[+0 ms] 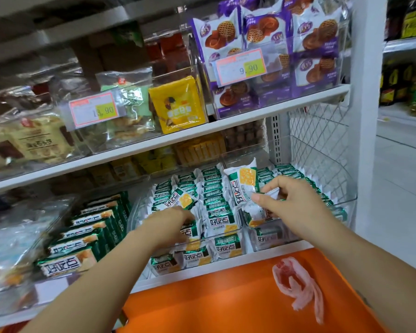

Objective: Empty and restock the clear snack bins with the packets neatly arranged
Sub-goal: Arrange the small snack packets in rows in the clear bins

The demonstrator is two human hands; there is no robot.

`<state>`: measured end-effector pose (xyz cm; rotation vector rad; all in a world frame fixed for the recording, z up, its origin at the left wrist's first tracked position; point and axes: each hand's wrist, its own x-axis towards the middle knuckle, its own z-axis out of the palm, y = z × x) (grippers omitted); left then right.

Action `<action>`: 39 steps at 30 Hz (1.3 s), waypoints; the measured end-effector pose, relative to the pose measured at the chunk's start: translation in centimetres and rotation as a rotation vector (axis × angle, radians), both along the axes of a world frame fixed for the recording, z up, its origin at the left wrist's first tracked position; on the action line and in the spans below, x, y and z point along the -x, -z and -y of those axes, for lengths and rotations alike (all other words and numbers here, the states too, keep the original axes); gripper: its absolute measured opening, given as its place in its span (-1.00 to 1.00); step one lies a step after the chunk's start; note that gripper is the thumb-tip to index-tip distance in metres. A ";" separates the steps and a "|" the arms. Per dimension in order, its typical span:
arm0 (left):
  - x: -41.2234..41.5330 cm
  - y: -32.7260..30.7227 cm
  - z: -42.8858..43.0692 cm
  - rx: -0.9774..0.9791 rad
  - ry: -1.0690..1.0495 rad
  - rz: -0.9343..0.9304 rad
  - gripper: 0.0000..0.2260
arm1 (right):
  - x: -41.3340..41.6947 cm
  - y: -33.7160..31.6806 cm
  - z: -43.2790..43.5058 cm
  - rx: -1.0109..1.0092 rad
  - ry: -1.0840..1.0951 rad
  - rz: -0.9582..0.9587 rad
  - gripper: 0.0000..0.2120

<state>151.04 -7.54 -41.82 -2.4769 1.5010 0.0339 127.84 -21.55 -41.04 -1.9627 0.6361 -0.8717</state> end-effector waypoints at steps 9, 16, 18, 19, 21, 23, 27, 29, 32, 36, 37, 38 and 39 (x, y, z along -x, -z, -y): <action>-0.4 1.0 -0.4 0.224 -0.030 0.018 -0.55 | -0.1 0.3 0.2 -0.002 -0.014 -0.001 -0.86; 0.0 2.1 0.2 0.259 -0.033 -0.060 -0.52 | -0.2 0.3 0.3 -0.001 -0.005 -0.015 -0.85; 0.2 2.1 0.4 0.259 -0.012 -0.088 -0.50 | -0.1 0.2 0.0 -0.005 -0.013 -0.010 -0.85; 0.3 2.1 0.3 0.271 -0.006 -0.103 -0.49 | -0.1 0.1 -0.2 -0.004 -0.018 -0.011 -0.85; 0.3 2.1 -0.2 0.306 -0.005 -0.100 -0.46 | 0.0 0.0 -0.4 0.004 -0.026 -0.018 -0.85; 0.1 2.1 -0.9 0.323 -0.048 -0.034 -0.39 | 0.1 0.0 -0.4 0.010 -0.031 -0.023 -0.85; -0.2 2.3 -1.5 0.253 -0.152 0.040 -0.35 | 0.3 0.0 -0.1 -0.002 -0.027 -0.025 -0.86; -0.1 2.1 -1.2 0.230 -0.149 0.001 -0.38 | 0.3 0.1 0.0 -0.010 -0.022 -0.025 -0.86; -0.1 1.5 -0.4 0.180 -0.107 -0.038 -0.38 | 0.2 0.1 0.1 -0.027 -0.019 -0.015 -0.86; -0.1 1.3 -0.1 0.126 -0.077 -0.091 -0.33 | -0.1 0.2 0.2 -0.015 -0.014 -0.022 -0.86; -0.2 1.3 -0.1 0.129 -0.072 -0.113 -0.34 | -0.1 0.3 0.3 -0.012 -0.012 -0.023 -0.86; -0.4 1.1 -0.1 0.144 -0.066 -0.136 -0.36 | -0.2 0.4 0.4 -0.011 -0.012 -0.024 -0.86; -0.6 0.9 -0.1 0.162 -0.062 -0.158 -0.39 | -0.2 0.4 0.4 -0.013 -0.013 -0.026 -0.86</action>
